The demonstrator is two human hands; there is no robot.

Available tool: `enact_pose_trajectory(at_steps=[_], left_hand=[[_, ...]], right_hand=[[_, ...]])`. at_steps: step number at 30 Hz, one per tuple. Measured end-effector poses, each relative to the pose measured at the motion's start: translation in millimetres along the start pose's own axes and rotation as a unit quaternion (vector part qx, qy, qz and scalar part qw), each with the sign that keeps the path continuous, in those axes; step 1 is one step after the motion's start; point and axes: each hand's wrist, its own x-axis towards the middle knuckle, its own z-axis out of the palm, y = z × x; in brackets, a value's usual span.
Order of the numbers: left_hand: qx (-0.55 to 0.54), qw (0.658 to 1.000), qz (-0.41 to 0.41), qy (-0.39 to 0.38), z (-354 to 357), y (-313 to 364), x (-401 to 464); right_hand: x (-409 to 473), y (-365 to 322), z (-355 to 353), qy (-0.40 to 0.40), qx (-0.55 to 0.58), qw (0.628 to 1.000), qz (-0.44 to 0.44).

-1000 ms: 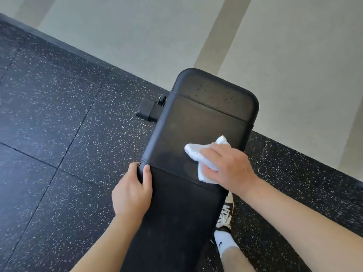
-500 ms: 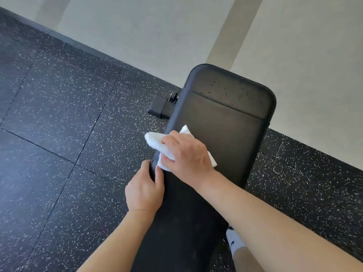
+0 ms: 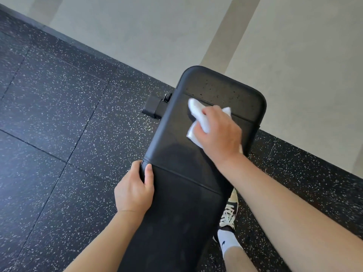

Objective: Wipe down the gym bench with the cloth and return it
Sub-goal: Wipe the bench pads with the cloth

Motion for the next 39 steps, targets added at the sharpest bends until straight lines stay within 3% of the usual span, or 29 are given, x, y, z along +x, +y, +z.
enact_pose_trajectory(at_steps=[2, 5, 8, 10, 14, 18, 20, 23, 32, 39], left_hand=[[-0.003, 1.0, 0.009, -0.009, -1.9, 0.3, 0.0], [-0.021, 0.998, 0.033, -0.057, -4.5, -0.3, 3.0], [-0.035, 0.992, 0.052, -0.108, -15.9, -2.4, 9.2], [-0.056, 0.991, 0.076, -0.092, -24.0, 2.1, 16.7], [-0.126, 0.988, 0.09, -0.006, -30.9, 45.6, 45.7], [-0.136, 0.986, 0.101, -0.006, -11.7, 119.7, 80.0], [-0.144, 0.989, 0.036, 0.001, 3.5, 148.3, 92.1], [-0.072, 0.994, -0.038, 0.068, 22.8, 167.0, 96.4], [-0.01, 0.995, -0.038, 0.094, 31.1, 171.0, 98.4], [0.003, 0.996, -0.043, 0.074, 34.7, 170.5, 101.8]], right_hand=[[7.2, -31.4, 12.6, -0.006, 0.027, 1.0, 0.003], [-10.0, -51.8, 21.3, -0.023, 0.052, 0.992, -0.115], [-38.8, -25.7, 11.3, -0.041, 0.066, 0.968, -0.238], [-51.3, 6.6, -3.6, -0.057, 0.05, 0.964, -0.256], [-51.9, 60.7, -42.8, -0.08, 0.052, 0.982, -0.164], [-21.8, 83.4, -74.4, -0.052, 0.102, 0.993, -0.034], [-2.5, 85.2, -76.5, -0.031, 0.1, 0.994, -0.024], [20.7, 87.9, -64.4, -0.02, 0.1, 0.995, -0.02], [26.7, 92.3, -35.2, 0.001, 0.039, 0.999, -0.031], [93.4, 43.4, 2.5, 0.045, 0.025, 0.995, -0.085]])
